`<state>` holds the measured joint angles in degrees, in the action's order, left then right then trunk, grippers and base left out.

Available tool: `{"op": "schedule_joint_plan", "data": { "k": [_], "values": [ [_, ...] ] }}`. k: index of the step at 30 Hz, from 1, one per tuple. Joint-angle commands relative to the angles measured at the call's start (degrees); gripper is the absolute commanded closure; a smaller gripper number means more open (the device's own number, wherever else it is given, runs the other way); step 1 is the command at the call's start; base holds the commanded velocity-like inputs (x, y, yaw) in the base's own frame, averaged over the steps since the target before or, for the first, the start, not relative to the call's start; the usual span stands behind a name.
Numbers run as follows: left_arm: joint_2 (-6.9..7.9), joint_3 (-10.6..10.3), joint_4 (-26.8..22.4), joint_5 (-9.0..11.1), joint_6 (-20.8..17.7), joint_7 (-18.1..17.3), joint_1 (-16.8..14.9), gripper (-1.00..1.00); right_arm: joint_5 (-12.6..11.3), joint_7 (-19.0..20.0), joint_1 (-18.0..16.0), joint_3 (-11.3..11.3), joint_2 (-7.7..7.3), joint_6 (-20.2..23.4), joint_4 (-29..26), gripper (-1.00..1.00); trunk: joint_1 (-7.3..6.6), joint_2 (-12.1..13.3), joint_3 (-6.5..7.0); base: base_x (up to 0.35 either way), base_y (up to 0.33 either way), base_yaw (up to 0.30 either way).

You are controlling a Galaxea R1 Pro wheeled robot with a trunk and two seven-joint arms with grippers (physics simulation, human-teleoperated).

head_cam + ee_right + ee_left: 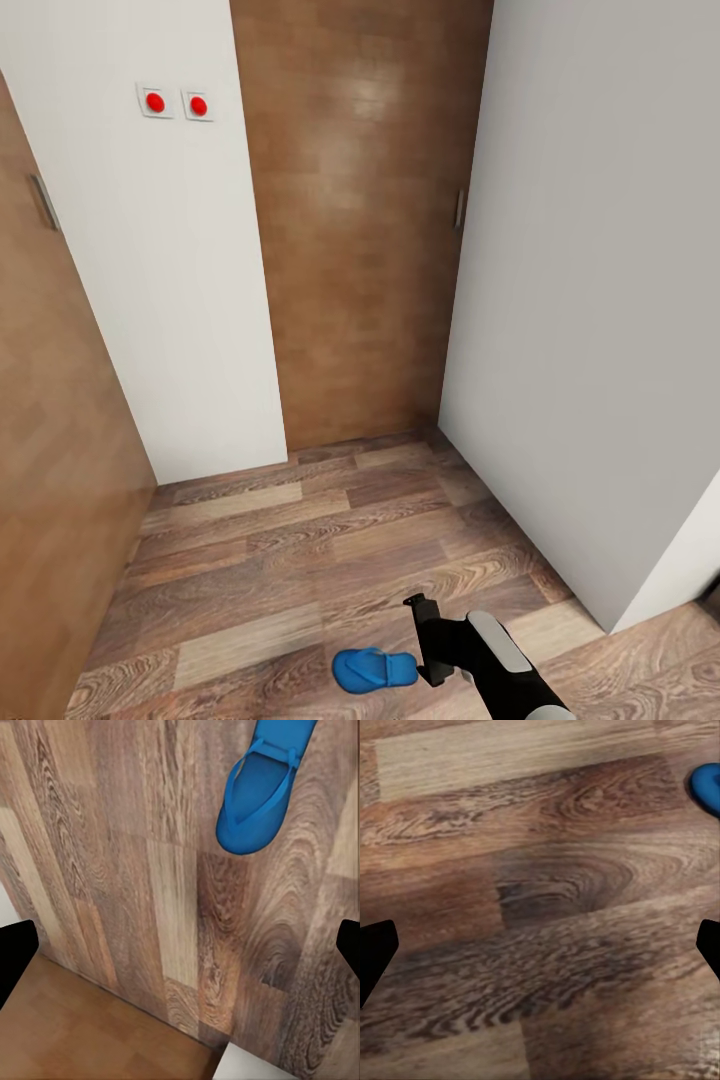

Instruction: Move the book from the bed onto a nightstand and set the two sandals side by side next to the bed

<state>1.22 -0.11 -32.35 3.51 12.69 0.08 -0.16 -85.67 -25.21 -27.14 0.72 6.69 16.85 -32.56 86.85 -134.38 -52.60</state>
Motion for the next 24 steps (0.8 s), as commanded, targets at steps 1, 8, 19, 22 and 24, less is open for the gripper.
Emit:
{"op": "schedule_joint_plan", "data": {
  "k": [1, 8, 19, 22, 24],
  "values": [
    [0.01, -0.06, 0.01, 0.36, 0.15, 0.01, -0.02, -1.0, -0.29, -0.36, -0.01, 0.07, -0.01, 0.03, -0.08, -1.0, 0.21, -0.44, -0.24, 0.0, 0.0, 0.0],
    [0.01, -0.06, 0.01, 0.36, 0.14, 0.01, -0.02, -1.0, -0.29, -0.36, -0.01, 0.07, -0.01, 0.03, -0.05, -1.0, 1.75, -3.24, -1.5, 0.0, 0.0, 0.0],
    [0.08, 0.07, -0.51, 0.28, 0.16, -0.11, -0.03, -1.0, -0.29, -0.34, -0.01, 0.07, -0.01, 0.03, -0.04, -1.0, 2.85, -5.25, -2.39, 0.0, 0.0, 0.0],
    [0.16, 0.16, -4.43, 0.24, -0.1, 0.03, -0.02, -1.0, -0.29, -0.36, -0.01, 0.07, -0.01, 0.03, -0.04, -1.0, 2.85, -5.25, -2.39, 0.0, 0.0, 0.0],
    [0.22, 0.18, -8.9, 0.22, -0.31, 0.1, -0.02, -1.0, -0.29, -0.36, -0.01, 0.07, -0.01, 0.03, -0.04, -1.0, 2.85, -5.25, -2.39, 0.0, 0.0, 0.0]
  ]
}}
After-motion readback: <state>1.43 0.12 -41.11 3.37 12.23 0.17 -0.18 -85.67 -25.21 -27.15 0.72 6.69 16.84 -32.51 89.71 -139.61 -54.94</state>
